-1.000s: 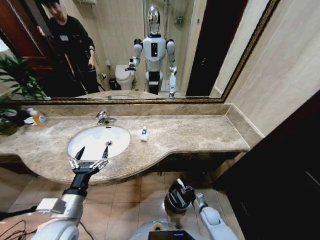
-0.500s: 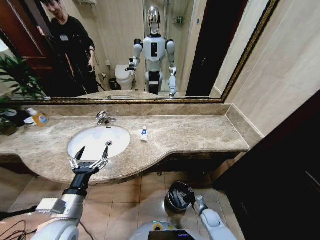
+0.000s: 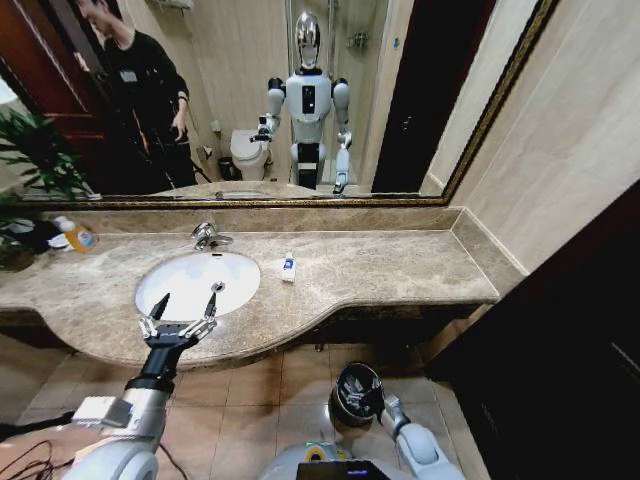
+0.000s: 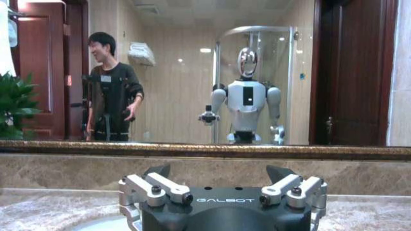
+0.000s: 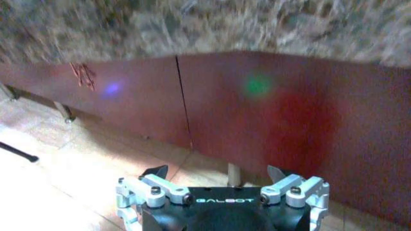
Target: Pick up the trash from the sink and place it in the trash bin.
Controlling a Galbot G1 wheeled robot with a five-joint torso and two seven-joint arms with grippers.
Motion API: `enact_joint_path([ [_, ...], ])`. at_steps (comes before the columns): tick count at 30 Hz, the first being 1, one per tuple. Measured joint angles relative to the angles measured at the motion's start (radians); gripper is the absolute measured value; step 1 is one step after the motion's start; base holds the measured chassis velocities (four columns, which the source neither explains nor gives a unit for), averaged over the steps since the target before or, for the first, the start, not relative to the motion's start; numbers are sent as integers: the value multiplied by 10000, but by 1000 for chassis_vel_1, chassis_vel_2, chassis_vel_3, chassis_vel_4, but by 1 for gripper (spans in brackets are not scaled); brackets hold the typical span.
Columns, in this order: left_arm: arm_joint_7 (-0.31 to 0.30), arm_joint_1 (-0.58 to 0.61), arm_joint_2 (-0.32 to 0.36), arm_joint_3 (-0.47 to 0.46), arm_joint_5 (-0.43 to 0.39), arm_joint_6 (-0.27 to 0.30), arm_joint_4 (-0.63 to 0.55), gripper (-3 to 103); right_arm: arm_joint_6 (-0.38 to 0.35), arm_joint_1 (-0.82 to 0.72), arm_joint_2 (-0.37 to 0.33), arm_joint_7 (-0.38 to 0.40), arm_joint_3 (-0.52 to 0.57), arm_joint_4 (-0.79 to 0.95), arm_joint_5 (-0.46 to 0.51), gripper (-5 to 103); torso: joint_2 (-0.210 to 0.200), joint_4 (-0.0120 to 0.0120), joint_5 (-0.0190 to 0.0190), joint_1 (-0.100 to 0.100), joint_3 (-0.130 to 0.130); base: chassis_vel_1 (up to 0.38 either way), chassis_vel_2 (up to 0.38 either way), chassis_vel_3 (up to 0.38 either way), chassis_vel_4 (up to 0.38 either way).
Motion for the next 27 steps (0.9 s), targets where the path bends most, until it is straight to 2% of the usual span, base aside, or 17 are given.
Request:
enact_joint_path([
  [6, 0, 0, 0, 0, 0, 0, 0, 100, 114, -757, -262, -127, 274, 1267, 259, 100, 0, 0, 2, -1, 0, 0, 0, 0, 0],
  [9, 0, 0, 0, 0, 0, 0, -1, 100, 693, -1354, -448, -312, 712, 1918, 520, 100, 0, 0, 2, 0, 0, 0, 0, 0, 0],
  [13, 0, 0, 0, 0, -1, 0, 0, 100, 942, -1903, -627, -383, 1004, 2395, 880, 100, 0, 0, 1, -1, 0, 0, 0, 0, 0],
  [15, 0, 0, 0, 0, 0, 0, -1, 100, 1072, -2643, -709, -454, 1423, 3213, 1276, 100, 0, -1, 3, -1, 0, 0, 0, 0, 0],
  [16, 0, 0, 0, 0, 0, 0, -1, 100, 1072, -2643, -709, -454, 1423, 3213, 1276, 100, 0, -1, 3, -1, 0, 0, 0, 0, 0],
  [20, 0, 0, 0, 0, 0, 0, -1, 100, 787, -3329, -968, -481, 2128, 5022, 2075, 100, 0, 0, 0, -2, -1, 0, 0, 0, 0],
  [27, 0, 0, 0, 0, 0, 0, -1, 100, 172, -3345, -1335, -230, 2516, 6524, 2952, 100, 0, -2, 1, -2, 0, 0, 0, 0, 0],
])
